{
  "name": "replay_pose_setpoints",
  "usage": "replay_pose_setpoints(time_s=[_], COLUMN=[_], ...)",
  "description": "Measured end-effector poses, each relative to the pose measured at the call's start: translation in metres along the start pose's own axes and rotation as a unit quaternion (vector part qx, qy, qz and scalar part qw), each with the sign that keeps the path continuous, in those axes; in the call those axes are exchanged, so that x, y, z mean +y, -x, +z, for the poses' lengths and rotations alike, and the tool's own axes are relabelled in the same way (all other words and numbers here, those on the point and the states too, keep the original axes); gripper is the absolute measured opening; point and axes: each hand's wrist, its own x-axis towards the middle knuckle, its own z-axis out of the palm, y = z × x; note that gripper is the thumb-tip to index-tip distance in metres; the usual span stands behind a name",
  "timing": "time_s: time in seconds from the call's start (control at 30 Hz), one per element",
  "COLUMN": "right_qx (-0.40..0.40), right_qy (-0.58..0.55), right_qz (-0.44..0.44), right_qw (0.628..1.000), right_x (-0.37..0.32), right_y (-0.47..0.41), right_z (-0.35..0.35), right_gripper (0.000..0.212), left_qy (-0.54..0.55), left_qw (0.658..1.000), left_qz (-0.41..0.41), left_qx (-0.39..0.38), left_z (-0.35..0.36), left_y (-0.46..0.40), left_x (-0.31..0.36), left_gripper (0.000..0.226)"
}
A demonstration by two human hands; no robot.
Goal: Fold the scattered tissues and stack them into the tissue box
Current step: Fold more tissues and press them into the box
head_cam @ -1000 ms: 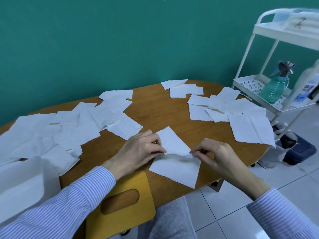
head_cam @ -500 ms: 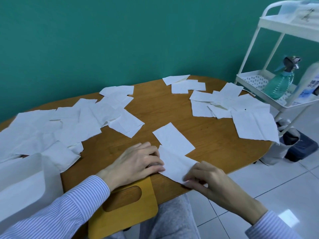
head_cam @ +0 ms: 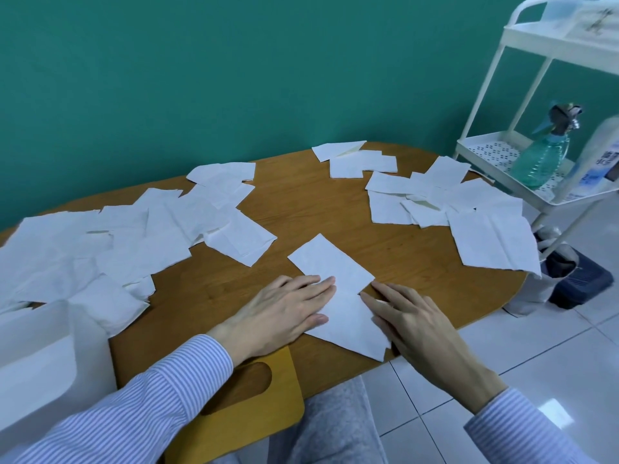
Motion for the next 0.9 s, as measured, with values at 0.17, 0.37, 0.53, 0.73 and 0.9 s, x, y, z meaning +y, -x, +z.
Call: replay_pose_setpoints(time_s=[0.17, 0.37, 0.53, 0.73, 0.9], right_qx=[0.003, 0.037, 0.010, -0.031, -0.081], right_qy=[0.028, -0.048, -0.030, -0.011, -0.221], right_qz=[-0.003, 0.022, 0.042, 0.039, 0.111], right_qw=[1.000, 0.998, 0.999, 0.999, 0.966], right_x=[-0.001, 0.000, -0.004, 0.010, 0.013], right_y=[-0.007, -0.017, -0.031, -0.031, -0.036], right_z=[-0.003, -0.012, -0.009, -0.022, -0.058], right_gripper=[0.037, 0.027, 0.018, 0.020, 0.020], left_qy=[-0.024, 0.100, 0.197, 0.217, 0.298], left_qw=[1.000, 0.990, 0.972, 0.972, 0.946], left_qz=[0.013, -0.055, -0.104, -0.086, -0.093], left_qx=[0.010, 0.079, 0.072, 0.032, 0.089], left_z=[0.001, -0.004, -0.010, -0.015, -0.039], left_y=[0.001, -0.005, -0.022, -0.024, -0.025], left_x=[0.000, -0.003, -0.005, 0.009, 0.004], left_gripper=[0.061, 0.040, 0.020, 0.013, 0.009])
